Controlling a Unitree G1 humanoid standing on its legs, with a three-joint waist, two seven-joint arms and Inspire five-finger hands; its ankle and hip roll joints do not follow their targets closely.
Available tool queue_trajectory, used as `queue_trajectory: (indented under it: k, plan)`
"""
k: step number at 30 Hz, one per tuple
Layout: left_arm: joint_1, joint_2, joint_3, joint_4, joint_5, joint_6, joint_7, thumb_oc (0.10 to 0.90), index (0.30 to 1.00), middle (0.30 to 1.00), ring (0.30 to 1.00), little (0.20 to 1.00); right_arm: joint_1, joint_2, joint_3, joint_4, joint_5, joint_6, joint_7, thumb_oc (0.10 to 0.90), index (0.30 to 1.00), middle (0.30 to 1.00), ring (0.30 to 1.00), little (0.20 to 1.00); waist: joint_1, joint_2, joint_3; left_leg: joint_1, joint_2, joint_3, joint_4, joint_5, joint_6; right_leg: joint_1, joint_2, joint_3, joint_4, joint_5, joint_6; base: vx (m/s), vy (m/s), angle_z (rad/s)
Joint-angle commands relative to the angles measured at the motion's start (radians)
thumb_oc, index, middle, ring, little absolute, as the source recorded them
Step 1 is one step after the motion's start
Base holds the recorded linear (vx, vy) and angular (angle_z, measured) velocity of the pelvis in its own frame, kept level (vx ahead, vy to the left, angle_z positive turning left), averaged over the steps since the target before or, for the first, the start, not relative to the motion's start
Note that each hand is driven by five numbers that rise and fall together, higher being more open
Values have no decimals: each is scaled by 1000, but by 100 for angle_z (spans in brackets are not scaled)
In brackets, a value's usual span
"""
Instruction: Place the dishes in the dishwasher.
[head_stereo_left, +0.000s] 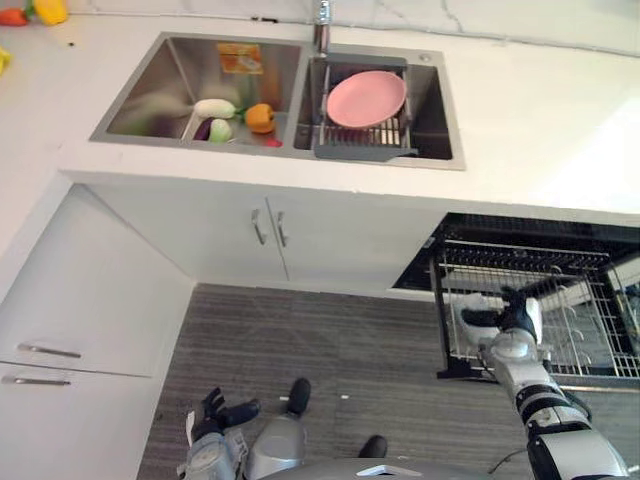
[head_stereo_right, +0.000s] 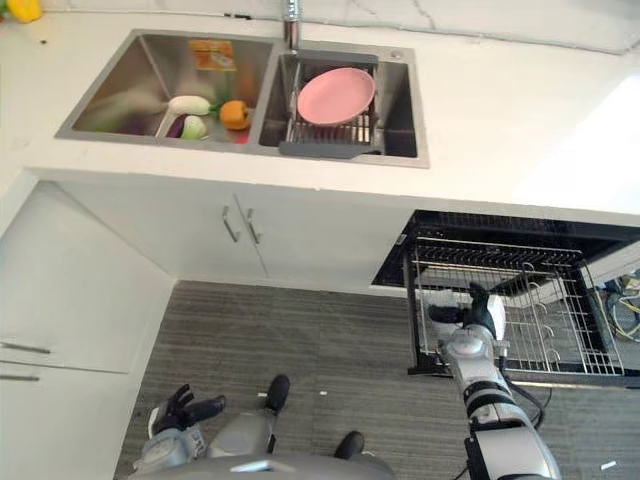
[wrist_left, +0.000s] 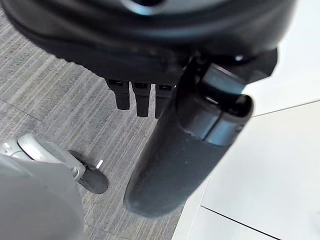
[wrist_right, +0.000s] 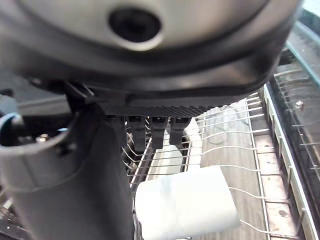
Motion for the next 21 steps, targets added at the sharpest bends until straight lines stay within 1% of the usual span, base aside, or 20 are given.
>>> queue_trajectory:
  k: [1, 3, 4, 5, 6, 7, 8, 9, 10, 11, 12, 13, 14, 15, 16, 17, 18, 19, 20, 21]
  plan:
    - [-18, -3, -22, -23, -11, -35, 18, 800, 900, 900, 900, 900, -20, -110, 5, -151, -26, -59, -61, 800, 900, 900, 900, 900, 4, -3, -27, 45, 67, 114, 6, -94, -66, -5, -42, 51, 11, -36, 49, -5, 6, -18]
    - [-18, -5, -10, -37, -7, -30, 27, 800, 900, 900, 900, 900, 29, -97, -37, -320, 16, -88, -65, 800, 900, 900, 900, 900, -6, -2, -22, 57, 73, 126, 6, -103, -66, -3, -40, 67, 11, -40, 48, 11, 7, -26]
    - [-22, -10, 2, -45, -5, -20, 41, 800, 900, 900, 900, 900, 89, -38, -113, -571, 160, -186, -77, 800, 900, 900, 900, 900, -18, 2, -23, 61, 75, 133, 6, -107, -63, -6, -40, 76, 11, -40, 49, 26, 28, -22]
    - [-21, -18, 4, -46, -14, -23, 50, 800, 900, 900, 900, 900, 122, 32, -137, -696, 305, -284, -31, 800, 900, 900, 900, 900, -25, 7, -23, 63, 77, 137, 6, -108, -61, -6, -42, 79, 11, -41, 49, 10, 45, -25]
    - [-20, -19, 6, -31, -18, -10, 49, 800, 900, 900, 900, 900, 140, 92, -127, -812, 493, -367, 49, 800, 900, 900, 900, 900, -28, 9, -26, 61, 79, 140, 6, -103, -60, -10, -45, 80, 11, -39, 49, 21, 25, -23]
    - [-21, -25, 12, -7, -32, -2, 47, 800, 900, 900, 900, 900, 142, 141, -91, -916, 657, -431, 111, 800, 900, 900, 900, 900, -28, 9, -24, 65, 82, 145, 6, -108, -62, -9, -44, 85, 11, -44, 47, 1, 16, -25]
    - [-21, -25, 12, -7, -33, -2, 47, 800, 900, 900, 900, 900, 144, 141, -91, -916, 660, -432, 114, 800, 900, 900, 900, 900, -29, 9, -26, 61, 81, 144, 6, -103, -60, -12, -45, 83, 11, -39, 48, 8, -4, -26]
    - [-20, -45, 20, 71, -58, 23, 49, 800, 900, 900, 900, 900, 117, 185, 52, -1238, 812, -508, 218, 800, 900, 900, 900, 900, -33, 11, -24, 67, 89, 158, 6, -107, -64, -19, -47, 98, 11, -41, 44, -21, 7, -26]
    - [-30, -54, 25, 114, -59, 34, 46, 800, 900, 900, 900, 900, 90, 176, 126, -1327, 843, -526, 223, 800, 900, 900, 900, 900, -36, 11, -24, 67, 90, 165, 6, -107, -66, -24, -47, 106, 11, -39, 43, -19, 6, -26]
    - [-31, -55, 26, 115, -59, 33, 45, 800, 900, 900, 900, 900, 89, 176, 127, -1328, 842, -526, 222, 800, 900, 900, 900, 900, -38, 12, -26, 63, 89, 164, 6, -103, -64, -27, -48, 105, 11, -35, 44, -25, -1, -20]
    - [-34, -63, 21, 146, -57, 38, 50, 800, 900, 900, 900, 900, -6, 165, 190, -1429, 839, -541, 222, 800, 900, 900, 900, 900, -39, 12, -26, 70, 91, 172, 6, -107, -66, -27, -47, 116, 11, -36, 41, -35, 8, -28]
    - [-40, -67, 23, 147, -47, 31, 50, 800, 900, 900, 900, 900, -171, 193, 291, -1451, 891, -545, 235, 800, 900, 900, 900, 900, -39, 16, -25, 81, 94, 186, 6, -108, -65, -28, -46, 139, 11, -32, 38, -34, 7, -23]
    - [-42, -68, 24, 147, -47, 31, 49, 800, 900, 900, 900, 900, -174, 193, 291, -1449, 891, -545, 235, 800, 900, 900, 900, 900, -41, 15, -27, 75, 92, 185, 6, -104, -64, -33, -47, 138, 11, -29, 38, -40, 35, -16]
    - [-39, -66, 26, 141, -49, 23, 53, 800, 900, 900, 900, 900, -251, 197, 314, -1439, 887, -528, 221, 800, 900, 900, 900, 900, -43, 18, -33, 78, 92, 191, 6, -105, -63, -34, -46, 147, 11, -28, 37, -33, 28, -18]
    - [-42, -61, 31, 128, -56, 11, 58, 800, 900, 900, 900, 900, -335, 201, 325, -1424, 860, -525, 205, 800, 900, 900, 900, 900, -43, 20, -29, 84, 93, 198, 6, -105, -62, -36, -45, 157, 11, -24, 35, -34, 34, -30]
    - [-42, -56, 36, 130, -64, 3, 59, 800, 900, 900, 900, 900, -387, 203, 339, -1416, 837, -514, 195, 800, 900, 900, 900, 900, -39, 22, -31, 87, 94, 202, 6, -104, -61, -35, -45, 162, 11, -23, 34, -40, 21, -30]
    - [-47, -53, 36, 127, -73, -9, 61, 800, 900, 900, 900, 900, -431, 203, 346, -1424, 826, -514, 196, 800, 900, 900, 900, 900, -38, 22, -31, 89, 94, 203, 6, -104, -61, -33, -46, 164, 11, -21, 33, -45, 21, -28]
    - [-57, -50, 32, 106, -94, -32, 73, 800, 900, 900, 900, 900, -478, 209, 356, -1415, 823, -535, 188, 800, 900, 900, 900, 900, -35, 24, -27, 96, 92, 201, 6, -106, -59, -26, -48, 163, 13, -21, 31, -36, 9, -14]
    - [-58, -50, 32, 106, -94, -32, 73, 800, 900, 900, 900, 900, -479, 209, 356, -1414, 823, -536, 188, 800, 900, 900, 900, 900, -35, 24, -26, 97, 92, 201, 6, -106, -59, -25, -48, 162, 13, -21, 31, -26, 11, -14]
    - [-62, -48, 32, 107, -93, -34, 73, 800, 900, 900, 900, 900, -491, 209, 343, -1426, 818, -549, 183, 595, 592, 592, 592, 592, -35, 27, -25, 99, 90, 199, 6, -107, -58, -25, -50, 161, 16, -22, 30, 0, 0, 0]
